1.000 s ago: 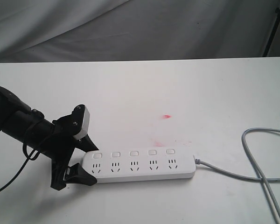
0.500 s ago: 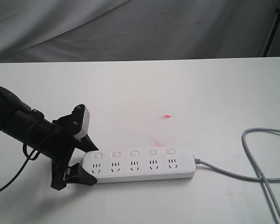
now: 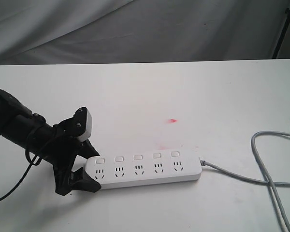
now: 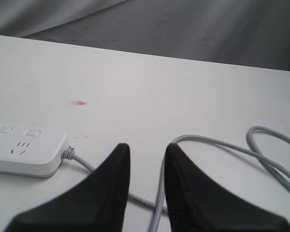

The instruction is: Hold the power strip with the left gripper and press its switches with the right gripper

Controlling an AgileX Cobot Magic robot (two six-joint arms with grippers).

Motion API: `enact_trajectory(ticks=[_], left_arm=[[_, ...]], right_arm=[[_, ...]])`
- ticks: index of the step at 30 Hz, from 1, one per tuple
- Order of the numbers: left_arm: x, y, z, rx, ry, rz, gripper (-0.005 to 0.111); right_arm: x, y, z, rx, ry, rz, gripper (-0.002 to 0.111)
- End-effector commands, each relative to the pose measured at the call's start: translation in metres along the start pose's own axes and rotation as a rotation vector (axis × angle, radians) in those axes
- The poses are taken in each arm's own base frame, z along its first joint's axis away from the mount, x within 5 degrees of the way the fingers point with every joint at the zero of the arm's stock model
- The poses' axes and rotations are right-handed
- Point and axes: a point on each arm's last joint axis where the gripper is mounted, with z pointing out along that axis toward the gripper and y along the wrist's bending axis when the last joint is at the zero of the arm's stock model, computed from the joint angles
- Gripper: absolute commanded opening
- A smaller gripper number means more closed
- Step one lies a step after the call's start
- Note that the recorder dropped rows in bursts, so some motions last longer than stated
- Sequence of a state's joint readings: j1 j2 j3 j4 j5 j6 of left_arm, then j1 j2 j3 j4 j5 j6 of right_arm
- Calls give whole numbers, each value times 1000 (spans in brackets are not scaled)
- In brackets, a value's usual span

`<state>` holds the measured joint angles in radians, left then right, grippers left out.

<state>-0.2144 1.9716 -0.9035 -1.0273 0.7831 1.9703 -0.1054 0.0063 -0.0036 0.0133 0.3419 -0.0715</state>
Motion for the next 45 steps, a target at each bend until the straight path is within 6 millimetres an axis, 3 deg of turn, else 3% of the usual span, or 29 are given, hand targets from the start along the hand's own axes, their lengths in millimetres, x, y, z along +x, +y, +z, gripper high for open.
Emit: enact_trajectory(ticks=[1,19,28,35,39,45], left_arm=[[3,-2,1,2,44,-53,75],[-1,-2,-5,-23,39,-17,77],[-19,-6,-29,-91,6,36,77],[-41,-16,-61,-186,-54,99,75],[-55,-24,-80,-245,-104,124,58],[-72,-41,-110,-332,-152,197,18]], right_arm=[[1,0,0,-5,-4,0,24],[1,0,0,-5,-4,0,24],[1,0,0,-5,-4,0,24],[1,0,0,-5,-4,0,24],[1,0,0,-5,-4,0,24],[1,0,0,-5,-4,0,24]])
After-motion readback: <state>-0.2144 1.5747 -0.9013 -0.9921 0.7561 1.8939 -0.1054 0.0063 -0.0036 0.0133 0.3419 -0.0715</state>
